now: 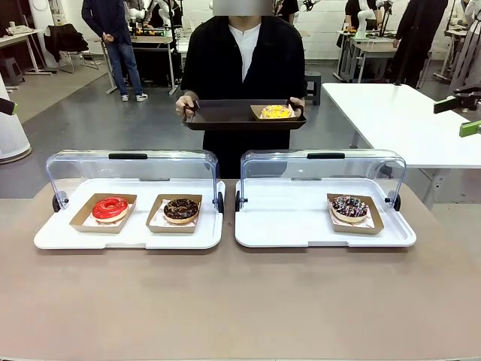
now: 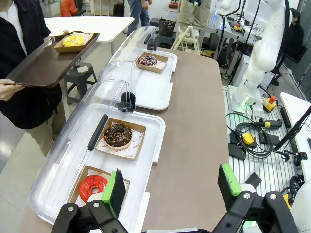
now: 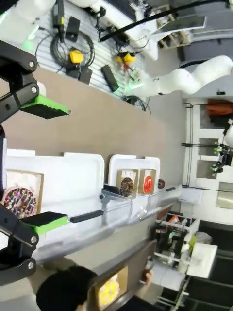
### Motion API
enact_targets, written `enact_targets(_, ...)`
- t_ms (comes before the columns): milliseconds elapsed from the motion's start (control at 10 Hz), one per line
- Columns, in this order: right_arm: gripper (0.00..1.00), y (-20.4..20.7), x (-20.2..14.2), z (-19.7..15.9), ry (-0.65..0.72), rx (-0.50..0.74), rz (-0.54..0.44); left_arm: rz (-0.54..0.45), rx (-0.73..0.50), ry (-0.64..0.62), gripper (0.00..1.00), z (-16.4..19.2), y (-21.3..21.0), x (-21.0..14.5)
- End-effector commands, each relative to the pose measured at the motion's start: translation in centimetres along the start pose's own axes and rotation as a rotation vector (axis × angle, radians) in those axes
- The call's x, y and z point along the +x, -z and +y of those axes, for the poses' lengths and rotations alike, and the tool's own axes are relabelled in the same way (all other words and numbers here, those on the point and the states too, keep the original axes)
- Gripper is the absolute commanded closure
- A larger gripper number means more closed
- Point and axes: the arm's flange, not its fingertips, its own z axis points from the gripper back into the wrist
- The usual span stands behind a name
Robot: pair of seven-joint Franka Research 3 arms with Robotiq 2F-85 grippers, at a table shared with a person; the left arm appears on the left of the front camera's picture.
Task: Provide the desired donut to the person.
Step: Pick up and lift the Paper togo box containing the Donut pointed at by the person.
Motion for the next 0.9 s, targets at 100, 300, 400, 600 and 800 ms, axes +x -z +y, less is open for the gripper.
enact_targets(100, 0.00, -0.4, 0.8, -1.7, 0.134, -0.067, 0.083, -0.012, 0.000, 0.005, 0.00, -0.1, -0.1, 0.2)
enact_targets(300, 0.00, -0.1, 0.7, -1.9, 0.170, -0.110, 0.139, -0.012, 0.000, 0.005, 0.00, -0.1, -0.1, 0.2)
enact_targets(400, 0.00, 0.0, 0.7, -1.9, 0.170, -0.109, 0.148, -0.012, 0.000, 0.005, 0.00, -0.1, -0.1, 0.2)
enact_targets(600, 0.00, 0.0, 0.7, -1.9, 0.163, -0.081, 0.153, -0.012, 0.000, 0.005, 0.00, -0.1, -0.1, 0.2)
enact_targets(800, 0.00, -0.5, 0.5, -2.5, 0.151, -0.109, 0.133, -0.012, 0.000, 0.005, 0.00, -0.1, -0.1, 0.2)
